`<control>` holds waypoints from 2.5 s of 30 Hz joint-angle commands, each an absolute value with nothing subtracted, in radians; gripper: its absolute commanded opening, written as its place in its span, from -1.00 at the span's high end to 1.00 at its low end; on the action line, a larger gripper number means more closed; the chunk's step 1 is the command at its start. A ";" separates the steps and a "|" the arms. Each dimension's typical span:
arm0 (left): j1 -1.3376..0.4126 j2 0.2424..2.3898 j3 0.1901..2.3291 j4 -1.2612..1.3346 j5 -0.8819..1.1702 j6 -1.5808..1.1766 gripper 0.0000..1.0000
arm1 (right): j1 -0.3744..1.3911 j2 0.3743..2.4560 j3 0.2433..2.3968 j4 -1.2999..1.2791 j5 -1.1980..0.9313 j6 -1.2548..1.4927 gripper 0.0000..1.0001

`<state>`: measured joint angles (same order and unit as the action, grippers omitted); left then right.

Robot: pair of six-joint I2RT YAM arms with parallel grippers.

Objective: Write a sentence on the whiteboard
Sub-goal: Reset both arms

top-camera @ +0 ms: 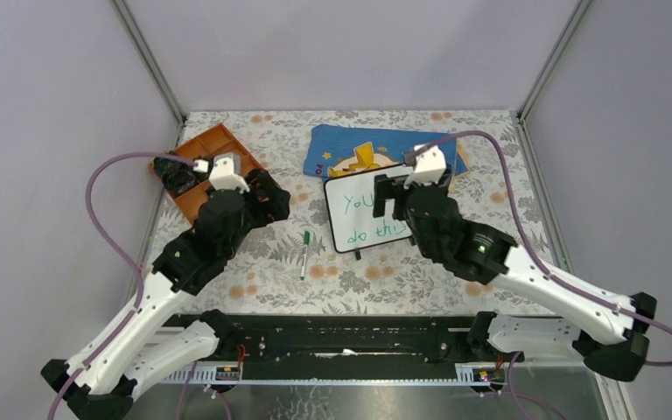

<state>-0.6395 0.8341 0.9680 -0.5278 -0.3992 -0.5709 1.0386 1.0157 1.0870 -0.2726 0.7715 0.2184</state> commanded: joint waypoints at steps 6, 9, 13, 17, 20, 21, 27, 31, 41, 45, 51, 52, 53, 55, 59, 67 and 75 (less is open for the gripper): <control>-0.635 0.816 0.867 -0.476 -0.513 -0.672 -0.97 | 0.914 1.313 1.454 -0.341 0.865 0.238 -1.00; -0.635 0.835 0.891 -0.518 -0.500 -0.623 -0.98 | 0.811 1.316 1.469 -0.319 0.780 0.306 -1.00; -0.635 0.823 0.917 -0.558 -0.458 -0.521 -0.97 | 0.638 1.286 1.495 -0.387 0.664 0.454 -1.00; -0.635 0.793 0.981 -0.583 -0.420 -0.376 -0.97 | 0.630 1.117 1.404 -0.262 0.676 0.318 -1.00; -0.634 0.807 1.051 -0.575 -0.404 -0.341 -0.97 | 0.630 0.962 1.272 -0.108 0.655 0.198 -1.00; -0.635 0.820 1.078 -0.572 -0.405 -0.340 -0.98 | 0.630 0.929 1.255 -0.084 0.662 0.174 -1.00; -0.635 0.923 1.290 -0.559 -0.403 -0.347 -0.97 | 0.647 0.910 1.324 -0.117 0.745 0.067 -1.00; -0.635 0.974 1.417 -0.502 -0.356 -0.330 -0.97 | 0.765 0.995 1.424 -0.057 0.934 -0.092 -1.00; -0.635 1.110 1.778 -0.494 -0.331 -0.279 -0.98 | 0.989 1.217 1.696 0.129 1.006 -0.298 -1.00; -0.635 1.100 1.777 -0.373 -0.233 -0.295 -0.98 | 1.118 1.286 1.728 0.305 1.041 -0.451 -1.00; -0.635 1.063 1.752 -0.323 -0.188 -0.298 -0.98 | 1.209 1.305 1.687 0.458 1.075 -0.647 -1.00; -0.634 1.052 1.744 -0.316 -0.196 -0.290 -0.98 | 1.209 1.276 1.660 0.402 1.030 -0.601 -1.00; -0.634 1.041 1.732 -0.304 -0.205 -0.283 -0.98 | 1.209 1.236 1.614 0.373 0.974 -0.567 -1.00; -0.634 1.019 1.712 -0.273 -0.224 -0.270 -0.98 | 1.209 1.144 1.522 0.300 0.814 -0.501 -1.00; -0.635 1.010 1.733 -0.246 -0.287 -0.252 -0.98 | 1.209 1.031 1.407 0.456 0.808 -0.449 -1.00; -0.634 0.991 1.717 -0.209 -0.474 -0.351 -0.98 | 1.209 1.027 1.424 0.516 0.929 -0.548 -1.00; -0.635 0.979 1.700 -0.204 -0.520 -0.361 -0.98 | 1.209 0.999 1.406 0.536 0.915 -0.547 -1.00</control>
